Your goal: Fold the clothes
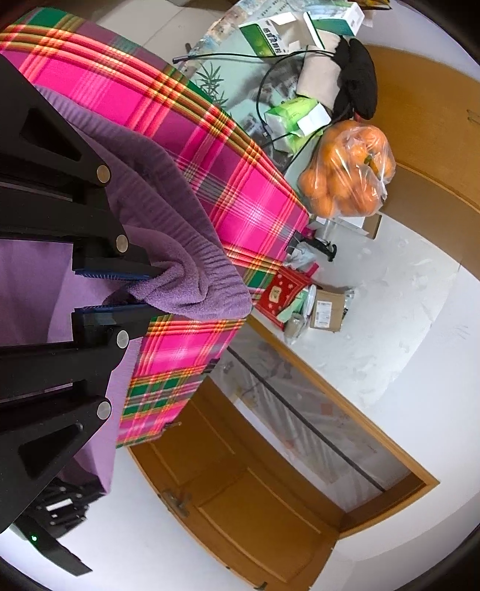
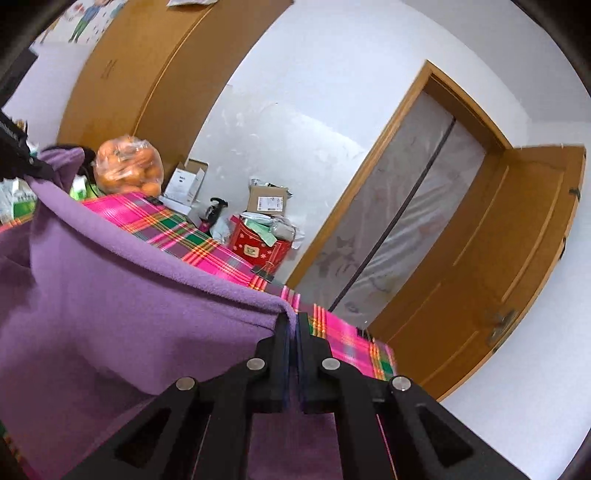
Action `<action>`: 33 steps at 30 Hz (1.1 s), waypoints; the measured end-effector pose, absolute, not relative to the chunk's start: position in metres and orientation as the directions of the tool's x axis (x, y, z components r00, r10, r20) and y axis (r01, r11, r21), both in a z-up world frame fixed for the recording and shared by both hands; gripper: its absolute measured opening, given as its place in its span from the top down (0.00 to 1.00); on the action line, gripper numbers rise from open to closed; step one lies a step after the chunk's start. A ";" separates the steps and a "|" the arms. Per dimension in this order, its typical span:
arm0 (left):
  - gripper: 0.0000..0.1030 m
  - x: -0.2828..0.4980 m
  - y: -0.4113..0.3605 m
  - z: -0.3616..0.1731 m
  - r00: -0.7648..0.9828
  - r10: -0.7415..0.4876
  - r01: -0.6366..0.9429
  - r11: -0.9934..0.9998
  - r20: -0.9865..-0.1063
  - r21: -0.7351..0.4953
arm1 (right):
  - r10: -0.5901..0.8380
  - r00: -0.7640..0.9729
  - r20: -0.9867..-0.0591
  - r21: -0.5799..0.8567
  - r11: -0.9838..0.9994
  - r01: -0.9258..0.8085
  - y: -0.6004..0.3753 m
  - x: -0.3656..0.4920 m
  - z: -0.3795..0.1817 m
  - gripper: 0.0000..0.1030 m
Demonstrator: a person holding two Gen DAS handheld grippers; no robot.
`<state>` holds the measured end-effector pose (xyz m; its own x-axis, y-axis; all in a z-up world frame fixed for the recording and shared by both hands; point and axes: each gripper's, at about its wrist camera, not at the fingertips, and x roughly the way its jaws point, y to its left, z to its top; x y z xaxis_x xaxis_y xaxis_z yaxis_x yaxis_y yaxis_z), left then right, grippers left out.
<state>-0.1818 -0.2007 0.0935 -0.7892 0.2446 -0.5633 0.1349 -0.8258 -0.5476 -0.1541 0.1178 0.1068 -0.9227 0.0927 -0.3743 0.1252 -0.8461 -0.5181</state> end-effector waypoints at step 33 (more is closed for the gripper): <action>0.79 -0.255 -0.183 0.041 -0.647 0.186 0.227 -0.879 -0.739 -0.419 | 0.111 -0.764 -0.635 -0.420 -0.880 0.221 0.129 -0.259 0.041 0.94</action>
